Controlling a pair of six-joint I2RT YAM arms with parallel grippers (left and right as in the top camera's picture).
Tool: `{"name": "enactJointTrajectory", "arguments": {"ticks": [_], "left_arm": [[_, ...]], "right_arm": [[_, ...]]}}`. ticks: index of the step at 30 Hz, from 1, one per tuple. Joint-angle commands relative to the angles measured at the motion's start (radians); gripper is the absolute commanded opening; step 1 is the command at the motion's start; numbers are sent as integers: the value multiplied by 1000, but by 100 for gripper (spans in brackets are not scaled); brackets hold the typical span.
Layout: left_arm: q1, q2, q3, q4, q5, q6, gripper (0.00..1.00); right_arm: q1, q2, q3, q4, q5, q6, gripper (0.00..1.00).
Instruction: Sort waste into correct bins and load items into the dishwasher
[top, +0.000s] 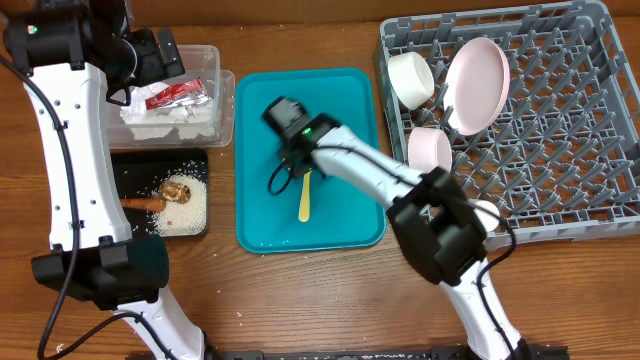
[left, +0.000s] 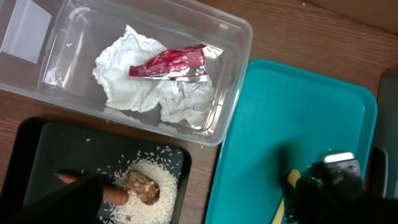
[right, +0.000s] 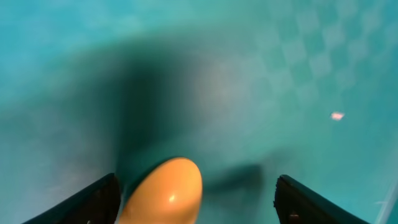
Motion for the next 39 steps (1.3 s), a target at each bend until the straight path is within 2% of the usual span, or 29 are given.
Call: {"name": "enactJointTrajectory", "arguments": {"ticks": [1,3,6,9,15,23,28,39], "left_arm": [[5,2,-2,1,-3,-3,100],[5,2,-2,1,-3,-3,100],[5,2,-2,1,-3,-3,100],[5,2,-2,1,-3,-3,100],[5,2,-2,1,-3,-3,100],[5,2,-2,1,-3,-3,100],[5,2,-2,1,-3,-3,100],[5,2,-2,1,-3,-3,100]], "right_arm": [[-53,-2,-10,-20,-334,143,75],[-75,-2,-11,-22,-470,188,71],[-79,-2,-13,-48,-547,254,65],[-75,-2,-19,-110,-550,350,57],[-73,-2,-62,-164,-458,558,56],[-64,-2,-125,10,-412,502,55],[-56,0,-135,46,-342,484,47],[-31,2,-135,69,-348,414,29]]}}
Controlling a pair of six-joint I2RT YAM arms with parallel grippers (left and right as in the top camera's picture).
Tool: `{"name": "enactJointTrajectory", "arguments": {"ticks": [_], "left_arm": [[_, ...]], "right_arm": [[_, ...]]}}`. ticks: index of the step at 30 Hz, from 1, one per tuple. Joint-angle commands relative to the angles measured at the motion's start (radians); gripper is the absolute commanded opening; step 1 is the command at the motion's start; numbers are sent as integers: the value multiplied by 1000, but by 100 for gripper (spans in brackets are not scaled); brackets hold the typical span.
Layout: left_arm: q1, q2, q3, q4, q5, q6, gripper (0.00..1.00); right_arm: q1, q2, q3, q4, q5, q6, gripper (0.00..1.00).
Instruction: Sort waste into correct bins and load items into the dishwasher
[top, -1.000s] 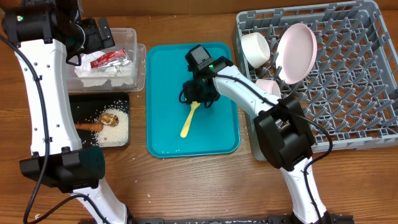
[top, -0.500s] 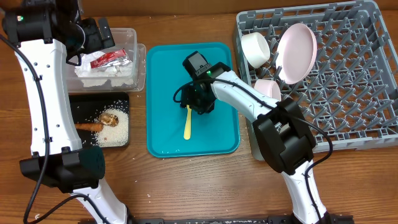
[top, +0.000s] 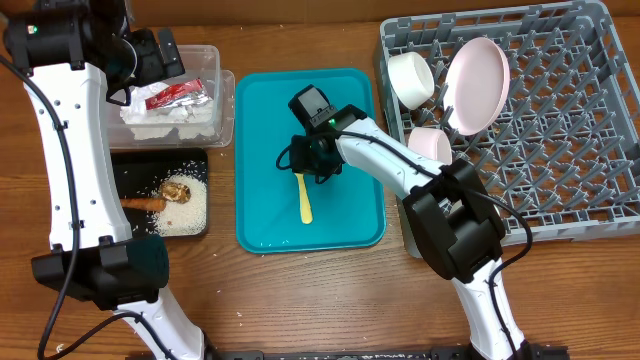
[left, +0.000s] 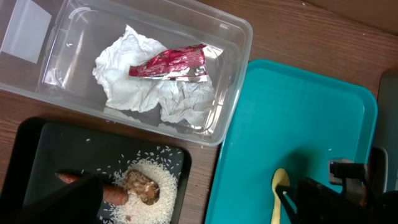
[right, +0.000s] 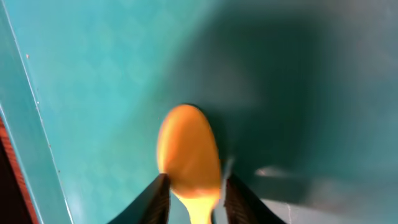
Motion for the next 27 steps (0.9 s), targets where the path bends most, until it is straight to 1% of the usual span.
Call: {"name": "enactJointTrajectory", "arguments": {"ticks": [1,3,6,9,10,11,12,14,16,19,23,25,27], "left_arm": [[5,2,-2,1,-3,-2,100],[5,2,-2,1,-3,-2,100],[5,2,-2,1,-3,-2,100],[5,2,-2,1,-3,-2,100],[5,2,-2,1,-3,-2,100],[5,2,-2,1,-3,-2,100],[5,2,-2,1,-3,-2,100],[5,2,-2,1,-3,-2,100],[5,2,-2,1,-3,-2,100],[5,2,-2,1,-3,-2,100],[5,2,-2,1,-3,-2,100],[5,2,-2,1,-3,-2,100],[5,2,-2,1,-3,-2,100]], "right_arm": [[23,47,-43,6,42,-52,27],[31,47,-43,14,40,-66,24],[37,47,-43,17,36,-74,23],[37,47,-43,8,35,-69,15],[37,47,-43,6,35,-69,9],[37,47,-43,3,35,-65,5],[37,46,-40,-4,34,-65,4],[35,45,-21,-31,36,-66,4],[26,32,21,-84,42,-68,4],[-2,-35,116,-201,92,-74,4],[-53,-185,249,-372,176,-71,4],[-90,-272,298,-456,265,-18,4],[-143,-359,312,-536,389,101,4]]}}
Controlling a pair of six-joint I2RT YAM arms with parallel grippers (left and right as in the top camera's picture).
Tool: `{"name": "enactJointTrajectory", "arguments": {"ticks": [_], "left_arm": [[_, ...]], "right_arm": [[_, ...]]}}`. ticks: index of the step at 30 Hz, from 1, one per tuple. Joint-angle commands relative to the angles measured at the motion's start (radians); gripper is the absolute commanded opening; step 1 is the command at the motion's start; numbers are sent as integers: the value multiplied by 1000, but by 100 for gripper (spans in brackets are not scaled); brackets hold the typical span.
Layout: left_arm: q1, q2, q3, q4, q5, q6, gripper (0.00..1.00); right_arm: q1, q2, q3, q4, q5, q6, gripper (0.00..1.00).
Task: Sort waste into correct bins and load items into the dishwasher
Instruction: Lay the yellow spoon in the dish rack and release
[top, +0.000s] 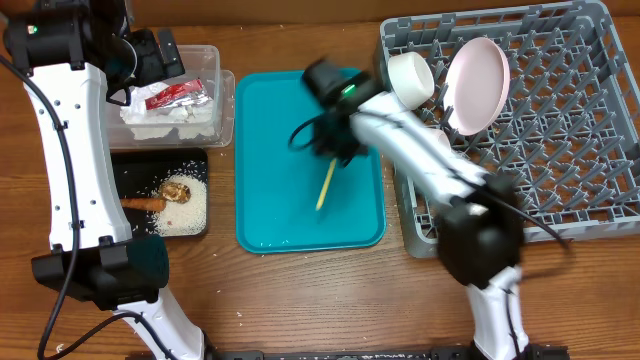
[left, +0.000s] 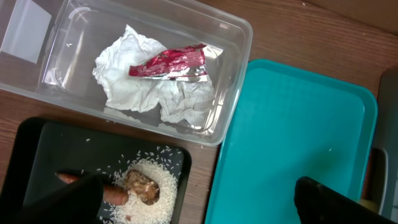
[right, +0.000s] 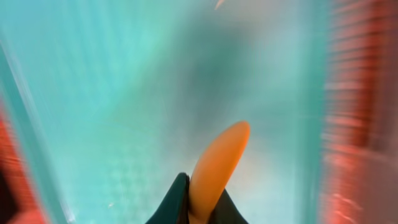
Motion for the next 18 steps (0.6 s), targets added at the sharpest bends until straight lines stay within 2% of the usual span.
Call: {"name": "enactJointTrajectory", "arguments": {"ticks": [1,6,8,18], "left_arm": [[5,2,-2,1,-4,-2,100],[5,2,-2,1,-4,-2,100],[5,2,-2,1,-4,-2,100],[5,2,-2,1,-4,-2,100]], "right_arm": [[-111,-273,85,-110,278,209,4],[-296,-333,80,-312,500,453,4],[-361,-328,33,-314,529,498,4],[-577,-328,-368,-18,440,564,4]]}}
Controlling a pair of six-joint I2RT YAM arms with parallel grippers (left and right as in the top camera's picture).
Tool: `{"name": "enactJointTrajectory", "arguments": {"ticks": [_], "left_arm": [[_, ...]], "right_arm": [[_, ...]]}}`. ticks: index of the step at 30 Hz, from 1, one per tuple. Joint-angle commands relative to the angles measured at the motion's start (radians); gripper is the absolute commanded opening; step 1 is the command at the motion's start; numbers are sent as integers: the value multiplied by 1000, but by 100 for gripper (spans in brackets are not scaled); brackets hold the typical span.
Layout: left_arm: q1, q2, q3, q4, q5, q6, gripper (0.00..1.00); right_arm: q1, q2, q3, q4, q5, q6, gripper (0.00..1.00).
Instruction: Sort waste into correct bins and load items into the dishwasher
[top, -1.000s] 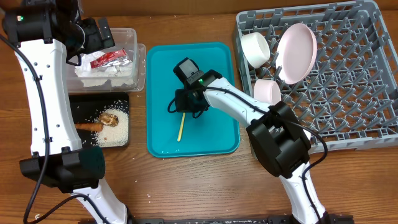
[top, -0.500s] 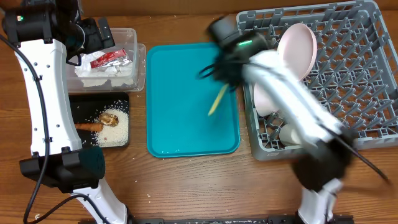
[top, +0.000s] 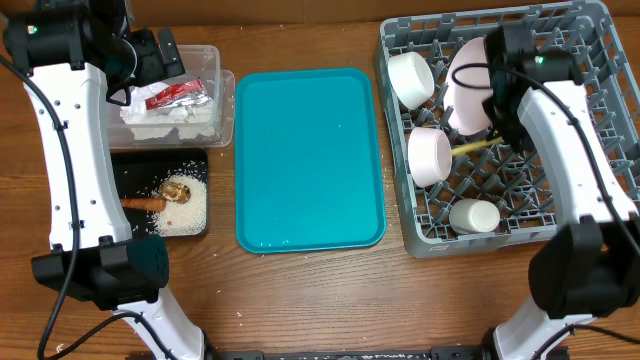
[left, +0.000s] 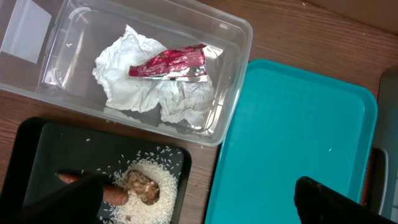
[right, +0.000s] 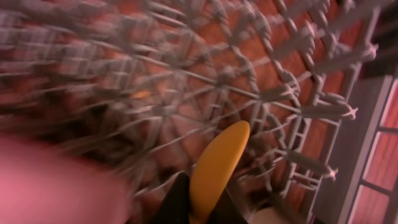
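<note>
My right gripper (top: 497, 137) is shut on the yellow spoon (right: 216, 163) and holds it over the grey dish rack (top: 570, 190); the spoon (top: 470, 146) points left, toward a pink bowl (top: 430, 155). The rack also holds a white cup (top: 410, 78), a pink plate (top: 470, 85) and another white cup (top: 473, 215). The teal tray (top: 308, 160) is bare. My left gripper (left: 199, 205) hangs open, high above the bins, one fingertip (left: 329, 199) over the tray (left: 292, 149).
A clear bin (top: 180, 100) holds crumpled white paper (left: 155, 93) and a red wrapper (left: 168, 62). A black bin (top: 165, 190) holds rice (left: 149, 186), a brown lump and an orange scrap.
My right gripper has moved from above the teal tray to over the dish rack, still shut on the yellow spoon. The left arm has not moved.
The spoon lay on the teal tray with my right gripper open around it. Then the jaws stood close about it. Then the spoon was lifted above the tray, and now hangs over the rack. The left arm stayed put.
</note>
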Motion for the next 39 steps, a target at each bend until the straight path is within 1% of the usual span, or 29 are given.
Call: {"name": "enactJointTrajectory", "arguments": {"ticks": [1,3,4,5,6,8,9,11,13,15,17,19,21,28,31,32,36,38,39], "left_arm": [[5,2,-2,1,-3,-2,100],[5,2,-2,1,-3,-2,100],[5,2,-2,1,-3,-2,100],[5,2,-2,1,-3,-2,100],[5,2,-2,1,-3,-2,100],[5,2,-2,1,-3,-2,100],[5,2,-2,1,-3,-2,100],[5,2,-2,1,-3,-2,100],[5,2,-2,1,-3,-2,100],[5,2,-2,1,-3,-2,100],[5,2,-2,1,-3,-2,100],[5,2,-2,1,-3,-2,100],[5,2,-2,1,-3,-2,100],[5,2,-2,1,-3,-2,100],[5,2,-2,1,-3,-2,100],[5,2,-2,1,-3,-2,100],[5,2,-2,1,-3,-2,100],[5,2,-2,1,-3,-2,100],[5,2,-2,1,-3,-2,100]], "right_arm": [[-66,-19,-87,52,-19,48,6],[-93,-19,-94,53,-22,34,19],[-105,-19,-93,56,-32,2,29],[-116,-23,-89,58,-48,-33,45],[-123,-25,-81,58,-62,-65,55],[-133,-30,-54,56,-115,-172,74],[-134,-35,-32,56,-152,-238,81],[-134,-51,16,38,-208,-324,88],[-128,-88,96,3,-284,-417,91],[-109,-135,177,-26,-390,-560,100],[-80,-189,260,-84,-465,-681,100],[-50,-241,325,-158,-460,-735,100],[-24,-301,374,-222,-448,-754,100],[-13,-464,385,-230,-447,-755,100],[-13,-512,385,-346,-426,-807,100],[-13,-531,382,-380,-430,-806,100],[-13,-650,295,-361,-425,-803,100],[-13,-708,224,-321,-409,-821,100],[-14,-774,134,-242,-402,-863,100]]}}
